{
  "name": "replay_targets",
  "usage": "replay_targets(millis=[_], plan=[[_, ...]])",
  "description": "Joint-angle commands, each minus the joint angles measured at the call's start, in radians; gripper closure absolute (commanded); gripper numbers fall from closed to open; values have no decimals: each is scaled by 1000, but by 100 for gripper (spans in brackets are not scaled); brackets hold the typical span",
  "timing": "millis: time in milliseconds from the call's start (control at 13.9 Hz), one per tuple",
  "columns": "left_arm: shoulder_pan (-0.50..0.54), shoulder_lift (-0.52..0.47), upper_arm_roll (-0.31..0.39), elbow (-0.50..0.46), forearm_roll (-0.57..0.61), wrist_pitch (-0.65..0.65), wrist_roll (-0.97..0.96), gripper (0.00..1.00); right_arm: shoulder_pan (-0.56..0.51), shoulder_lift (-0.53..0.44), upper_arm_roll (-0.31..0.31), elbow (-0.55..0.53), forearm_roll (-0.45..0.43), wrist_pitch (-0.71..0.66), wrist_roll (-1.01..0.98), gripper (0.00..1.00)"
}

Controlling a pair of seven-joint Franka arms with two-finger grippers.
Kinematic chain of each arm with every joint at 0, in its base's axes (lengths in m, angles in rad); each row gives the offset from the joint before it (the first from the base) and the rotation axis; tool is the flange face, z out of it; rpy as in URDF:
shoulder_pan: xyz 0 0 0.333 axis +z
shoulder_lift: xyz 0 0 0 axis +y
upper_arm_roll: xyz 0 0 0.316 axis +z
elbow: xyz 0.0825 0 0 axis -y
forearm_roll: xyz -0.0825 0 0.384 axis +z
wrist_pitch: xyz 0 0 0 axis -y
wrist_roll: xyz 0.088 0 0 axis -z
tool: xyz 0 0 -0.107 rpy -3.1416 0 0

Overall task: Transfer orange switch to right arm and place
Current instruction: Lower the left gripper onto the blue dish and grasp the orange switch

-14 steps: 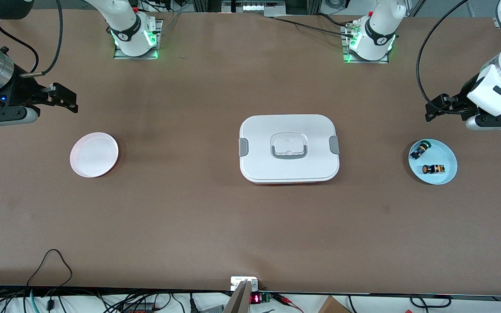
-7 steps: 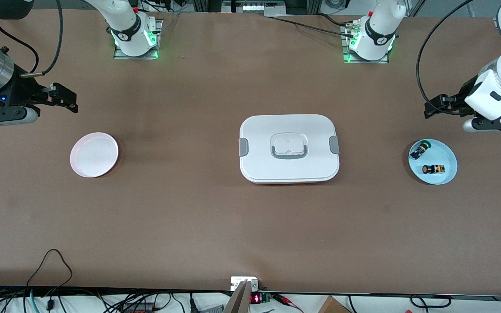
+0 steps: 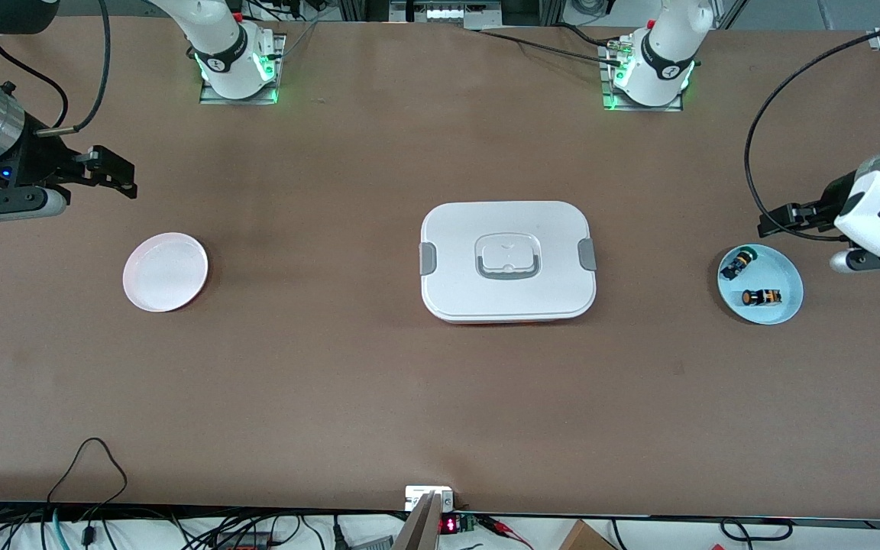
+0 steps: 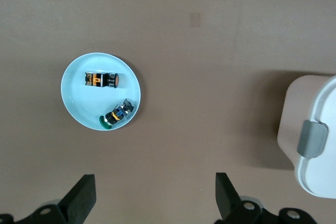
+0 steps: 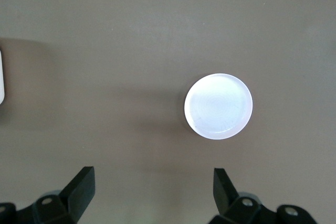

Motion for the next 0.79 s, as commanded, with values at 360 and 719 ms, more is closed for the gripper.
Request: replay_targets(millis=[360, 719], plan=[[72, 204, -1, 20, 20, 174, 132, 0, 3, 4, 0, 16, 3, -3, 2, 0], [173, 288, -3, -87, 22, 421, 253, 0, 3, 4, 0, 16, 3, -3, 4, 0]])
